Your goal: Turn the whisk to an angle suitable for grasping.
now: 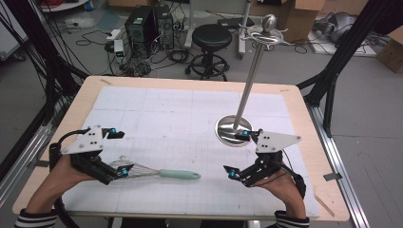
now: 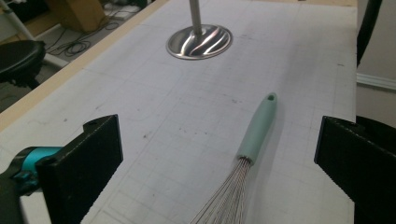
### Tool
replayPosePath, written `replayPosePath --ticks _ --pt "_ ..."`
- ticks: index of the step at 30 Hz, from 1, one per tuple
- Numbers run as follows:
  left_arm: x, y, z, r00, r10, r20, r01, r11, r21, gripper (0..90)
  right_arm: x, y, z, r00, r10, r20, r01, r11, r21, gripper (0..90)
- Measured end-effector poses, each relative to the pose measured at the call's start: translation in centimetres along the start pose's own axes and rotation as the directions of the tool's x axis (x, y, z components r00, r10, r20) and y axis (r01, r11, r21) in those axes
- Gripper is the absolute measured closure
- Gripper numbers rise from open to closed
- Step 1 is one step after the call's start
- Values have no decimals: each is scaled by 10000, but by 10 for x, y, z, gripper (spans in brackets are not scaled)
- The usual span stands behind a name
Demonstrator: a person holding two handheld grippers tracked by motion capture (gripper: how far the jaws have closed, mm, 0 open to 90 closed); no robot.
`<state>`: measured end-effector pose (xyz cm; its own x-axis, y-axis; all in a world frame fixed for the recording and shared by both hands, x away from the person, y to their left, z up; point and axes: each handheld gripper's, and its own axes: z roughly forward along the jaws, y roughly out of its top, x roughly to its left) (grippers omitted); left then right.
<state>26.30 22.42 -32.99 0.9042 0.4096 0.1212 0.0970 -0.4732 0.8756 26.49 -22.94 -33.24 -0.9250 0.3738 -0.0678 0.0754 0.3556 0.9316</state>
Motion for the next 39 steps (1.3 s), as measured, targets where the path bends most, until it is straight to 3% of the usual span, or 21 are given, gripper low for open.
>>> replayPosePath --ticks 5,9,11,13,14,18,27,31,32,33,34,35,39 --pt "-2 14 26 9955 601 731 -651 9955 693 17 -3 -5 -12 9998 139 131 -140 9999 46 5" --pt "-4 18 40 9909 763 1105 -866 9921 912 17 -3 -5 -16 9999 136 57 -137 9999 69 5" --pt "-7 21 52 9814 1080 1590 -1262 9859 1097 17 -3 -6 -19 9997 121 191 -124 9998 142 5" --pt "-9 22 56 9794 1138 1667 -1348 9834 1211 17 -3 -6 -20 9998 183 127 -186 9996 188 5" --pt "-10 23 63 9750 1262 1827 -1518 9793 1340 17 -3 -7 -21 9997 171 159 -174 9996 219 5" --pt "-11 23 73 9717 1221 2023 -1547 9758 1545 17 -4 -8 -22 9999 62 144 -66 9995 303 5" --pt "-12 20 95 9675 1113 2272 -1634 9604 2255 17 -9 -15 -30 9993 188 317 -205 9983 547 5" --pt "-14 17 104 9623 1120 2480 -1809 9441 2757 17 -10 -16 -35 9986 296 442 -317 9984 473 5" --pt "-16 15 109 9574 1243 2606 -2028 9320 3005 17 -11 -17 -35 9984 289 486 -310 9986 437 5" --pt "-16 15 109 9574 1243 2606 -2028 9320 3005 17 -11 -17 -35 9984 289 486 -310 9986 437 5" --pt "-18 13 114 9570 1170 2656 -2031 9236 3251 17 -11 -18 -36 9984 354 452 -373 9985 409 5" --pt "-18 13 114 9570 1170 2656 -2031 9236 3251 17 -11 -18 -36 9984 354 452 -373 9985 409 5" --pt "-20 11 127 9520 1156 2835 -2187 9048 3655 17 -12 -19 -37 9985 313 452 -329 9988 365 5"
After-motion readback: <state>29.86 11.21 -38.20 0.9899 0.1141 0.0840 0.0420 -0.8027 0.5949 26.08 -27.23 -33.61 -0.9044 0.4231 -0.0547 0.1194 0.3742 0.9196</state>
